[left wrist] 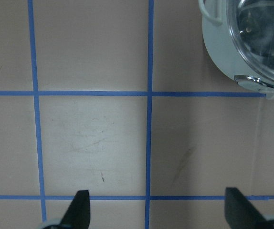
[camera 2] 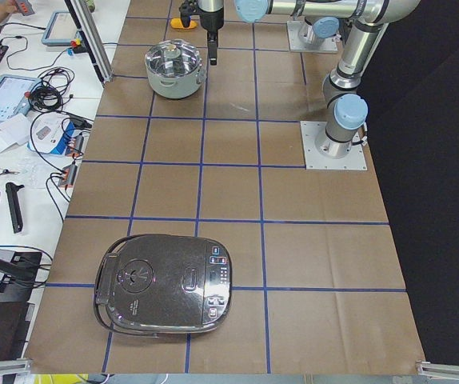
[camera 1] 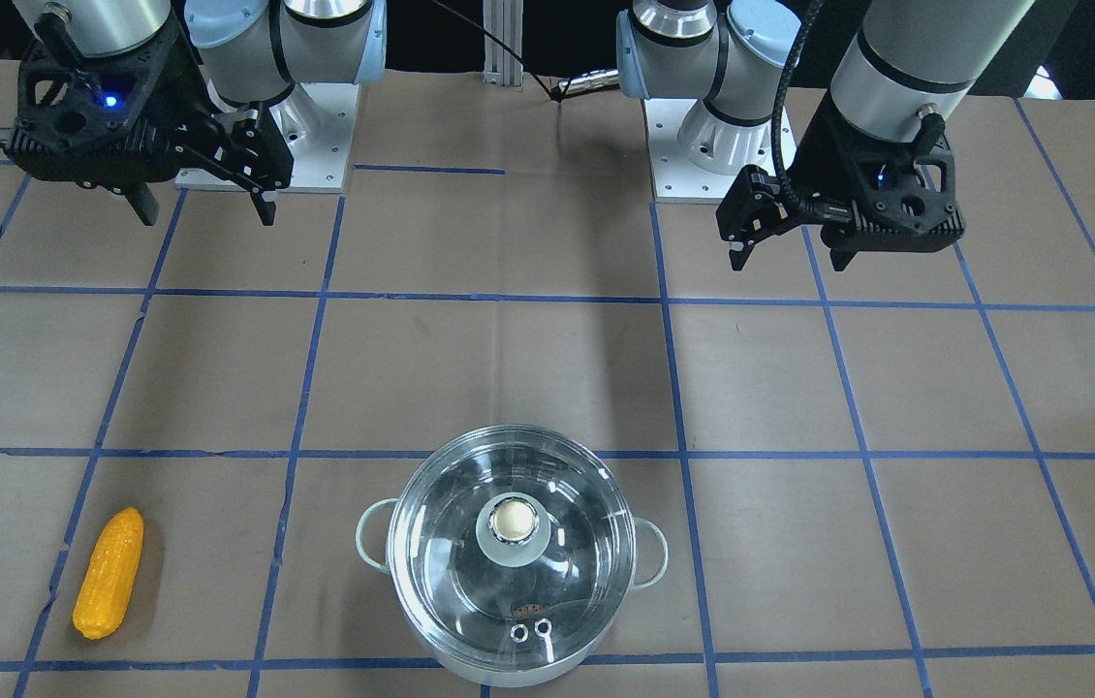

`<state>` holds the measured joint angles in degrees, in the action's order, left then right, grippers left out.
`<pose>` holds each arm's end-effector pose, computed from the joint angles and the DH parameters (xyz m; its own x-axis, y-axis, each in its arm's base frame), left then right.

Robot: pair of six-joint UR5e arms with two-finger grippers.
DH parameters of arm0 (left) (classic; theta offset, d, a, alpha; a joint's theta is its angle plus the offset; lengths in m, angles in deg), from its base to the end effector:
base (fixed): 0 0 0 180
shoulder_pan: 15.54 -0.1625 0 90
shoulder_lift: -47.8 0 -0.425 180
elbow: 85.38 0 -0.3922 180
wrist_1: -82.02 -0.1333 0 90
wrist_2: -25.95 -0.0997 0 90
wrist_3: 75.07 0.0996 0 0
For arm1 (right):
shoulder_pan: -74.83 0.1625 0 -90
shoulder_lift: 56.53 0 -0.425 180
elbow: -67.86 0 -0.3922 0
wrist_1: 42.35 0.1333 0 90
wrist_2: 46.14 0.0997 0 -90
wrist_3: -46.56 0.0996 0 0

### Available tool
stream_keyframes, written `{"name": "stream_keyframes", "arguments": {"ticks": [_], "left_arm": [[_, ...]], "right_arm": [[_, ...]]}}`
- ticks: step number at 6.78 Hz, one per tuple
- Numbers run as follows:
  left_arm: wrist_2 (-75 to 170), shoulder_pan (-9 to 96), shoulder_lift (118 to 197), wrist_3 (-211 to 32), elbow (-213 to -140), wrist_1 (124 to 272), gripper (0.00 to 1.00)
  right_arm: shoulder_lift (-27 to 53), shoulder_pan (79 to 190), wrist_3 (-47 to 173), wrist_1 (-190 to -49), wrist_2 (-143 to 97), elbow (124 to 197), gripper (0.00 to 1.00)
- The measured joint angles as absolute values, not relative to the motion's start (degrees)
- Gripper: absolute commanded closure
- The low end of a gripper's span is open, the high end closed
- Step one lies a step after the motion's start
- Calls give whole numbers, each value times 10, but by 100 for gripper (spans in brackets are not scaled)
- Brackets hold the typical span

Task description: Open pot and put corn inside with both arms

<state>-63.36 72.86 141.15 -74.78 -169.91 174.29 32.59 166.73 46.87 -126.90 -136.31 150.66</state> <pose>-0.1200 -0.5198 0.5014 -0.9997 -0.0229 0.0121 -0.0229 0.9997 0.0026 0.1494 -0.4929 0.5325 -0.9996 -0.0277 0.0029 -0.0277 0.9995 -0.0152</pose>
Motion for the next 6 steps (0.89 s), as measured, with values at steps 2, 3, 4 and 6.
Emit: {"name": "stream_keyframes", "arguments": {"ticks": [2,3,4,6], "left_arm": [[-632,754,1489,-760,-1607,1735,0],[-629,781,1544,-787,-1557,1721,0],[-626,813,1600,-822,-1515,1694,0],[-619,855,1678,-881,-1474,1636,0]], "right_arm": [[326,1667,468,-1269,-1363,1507,0],[326,1668,468,-1269,-1363,1507,0],[326,1668,468,-1269,-1363,1507,0],[326,1667,468,-1269,-1363,1507,0]]}}
